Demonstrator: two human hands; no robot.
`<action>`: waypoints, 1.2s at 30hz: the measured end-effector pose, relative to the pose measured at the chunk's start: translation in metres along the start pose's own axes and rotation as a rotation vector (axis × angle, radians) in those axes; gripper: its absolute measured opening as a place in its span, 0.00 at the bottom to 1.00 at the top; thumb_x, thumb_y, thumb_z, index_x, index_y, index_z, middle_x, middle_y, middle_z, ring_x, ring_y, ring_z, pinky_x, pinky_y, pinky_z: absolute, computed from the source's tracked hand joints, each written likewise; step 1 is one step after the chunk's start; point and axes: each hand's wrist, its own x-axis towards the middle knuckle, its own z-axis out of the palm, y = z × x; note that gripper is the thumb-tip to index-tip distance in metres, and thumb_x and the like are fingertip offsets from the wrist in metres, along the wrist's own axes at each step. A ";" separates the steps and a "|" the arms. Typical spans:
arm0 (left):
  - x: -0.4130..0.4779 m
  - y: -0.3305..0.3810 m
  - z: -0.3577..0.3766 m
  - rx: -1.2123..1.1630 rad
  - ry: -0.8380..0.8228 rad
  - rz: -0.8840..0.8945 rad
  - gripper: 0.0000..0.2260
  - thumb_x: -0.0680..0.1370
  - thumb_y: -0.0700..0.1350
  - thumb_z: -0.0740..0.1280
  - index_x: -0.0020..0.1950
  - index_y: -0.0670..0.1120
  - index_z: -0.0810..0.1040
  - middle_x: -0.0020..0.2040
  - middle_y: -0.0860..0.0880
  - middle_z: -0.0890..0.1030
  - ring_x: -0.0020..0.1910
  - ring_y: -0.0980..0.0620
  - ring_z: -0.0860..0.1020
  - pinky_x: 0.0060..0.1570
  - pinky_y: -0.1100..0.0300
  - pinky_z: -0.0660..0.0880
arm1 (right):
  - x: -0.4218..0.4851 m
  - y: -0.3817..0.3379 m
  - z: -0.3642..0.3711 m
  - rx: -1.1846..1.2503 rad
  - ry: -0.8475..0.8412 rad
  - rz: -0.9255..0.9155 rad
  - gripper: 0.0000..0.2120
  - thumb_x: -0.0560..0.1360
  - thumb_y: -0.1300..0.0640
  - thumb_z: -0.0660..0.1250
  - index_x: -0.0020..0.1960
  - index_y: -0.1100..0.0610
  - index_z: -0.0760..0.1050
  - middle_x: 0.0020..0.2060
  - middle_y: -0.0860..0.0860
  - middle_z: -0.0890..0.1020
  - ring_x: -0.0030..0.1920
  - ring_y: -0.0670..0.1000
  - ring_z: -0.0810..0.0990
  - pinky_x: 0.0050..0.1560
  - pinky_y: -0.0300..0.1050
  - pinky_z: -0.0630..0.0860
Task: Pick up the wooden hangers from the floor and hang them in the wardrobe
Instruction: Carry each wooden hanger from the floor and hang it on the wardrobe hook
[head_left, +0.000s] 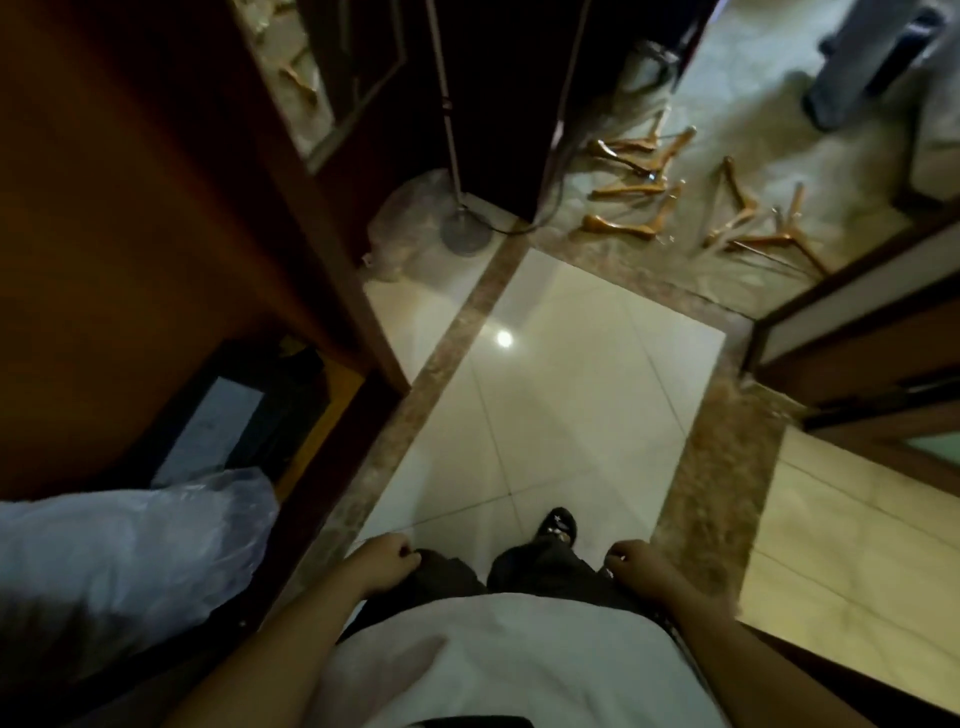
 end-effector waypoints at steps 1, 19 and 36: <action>0.007 0.018 0.004 0.035 -0.013 0.001 0.08 0.81 0.47 0.57 0.46 0.45 0.70 0.44 0.46 0.73 0.40 0.51 0.71 0.42 0.59 0.67 | 0.001 0.015 -0.008 0.046 0.018 0.015 0.14 0.78 0.58 0.57 0.58 0.61 0.76 0.56 0.60 0.79 0.54 0.57 0.78 0.48 0.41 0.69; 0.119 0.273 -0.005 0.169 -0.026 0.211 0.09 0.81 0.46 0.57 0.55 0.46 0.74 0.60 0.43 0.77 0.53 0.50 0.75 0.50 0.61 0.70 | 0.047 0.188 -0.121 0.444 0.108 0.155 0.10 0.78 0.59 0.57 0.49 0.60 0.77 0.46 0.56 0.78 0.47 0.53 0.77 0.45 0.41 0.73; 0.277 0.449 -0.229 0.277 -0.044 0.202 0.10 0.80 0.45 0.59 0.55 0.42 0.76 0.54 0.42 0.79 0.48 0.50 0.75 0.49 0.59 0.72 | 0.173 0.103 -0.417 0.720 0.274 0.032 0.12 0.80 0.61 0.56 0.57 0.63 0.75 0.46 0.55 0.79 0.45 0.50 0.78 0.44 0.40 0.77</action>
